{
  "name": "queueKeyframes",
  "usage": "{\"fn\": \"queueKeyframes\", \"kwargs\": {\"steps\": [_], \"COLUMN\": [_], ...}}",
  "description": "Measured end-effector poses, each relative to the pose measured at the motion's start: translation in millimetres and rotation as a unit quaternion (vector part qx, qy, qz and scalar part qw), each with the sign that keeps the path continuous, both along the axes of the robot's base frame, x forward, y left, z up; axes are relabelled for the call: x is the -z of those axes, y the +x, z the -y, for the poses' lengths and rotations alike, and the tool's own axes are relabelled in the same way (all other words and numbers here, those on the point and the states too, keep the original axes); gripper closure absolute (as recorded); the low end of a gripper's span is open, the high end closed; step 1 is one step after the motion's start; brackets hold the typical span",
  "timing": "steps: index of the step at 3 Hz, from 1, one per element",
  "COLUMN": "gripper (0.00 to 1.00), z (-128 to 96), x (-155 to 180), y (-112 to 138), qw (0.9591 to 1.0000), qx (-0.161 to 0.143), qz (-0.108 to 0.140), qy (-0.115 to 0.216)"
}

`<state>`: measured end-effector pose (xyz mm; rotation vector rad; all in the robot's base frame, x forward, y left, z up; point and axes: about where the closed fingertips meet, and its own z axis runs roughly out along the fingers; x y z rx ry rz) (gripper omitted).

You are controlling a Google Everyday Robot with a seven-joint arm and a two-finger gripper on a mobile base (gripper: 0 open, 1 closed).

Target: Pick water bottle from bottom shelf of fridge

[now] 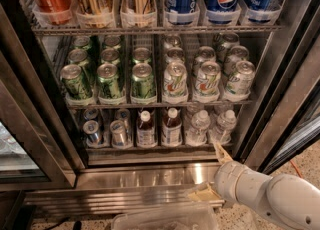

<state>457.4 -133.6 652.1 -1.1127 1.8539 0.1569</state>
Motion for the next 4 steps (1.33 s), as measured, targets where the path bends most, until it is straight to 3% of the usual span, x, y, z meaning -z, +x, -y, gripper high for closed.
{"fn": "queueKeyframes", "kwargs": {"steps": [1, 2, 4], "gripper": [0.00, 0.00, 0.00], "z": [2.5, 14.1, 20.4], "x": [1.9, 11.1, 22.0], "y": [5.1, 25.3, 51.8], "qw": [0.9998, 0.9983, 0.9914], "qx": [0.011, 0.042, 0.086], "qz": [0.015, 0.028, 0.072], "qy": [0.004, 0.030, 0.067]}}
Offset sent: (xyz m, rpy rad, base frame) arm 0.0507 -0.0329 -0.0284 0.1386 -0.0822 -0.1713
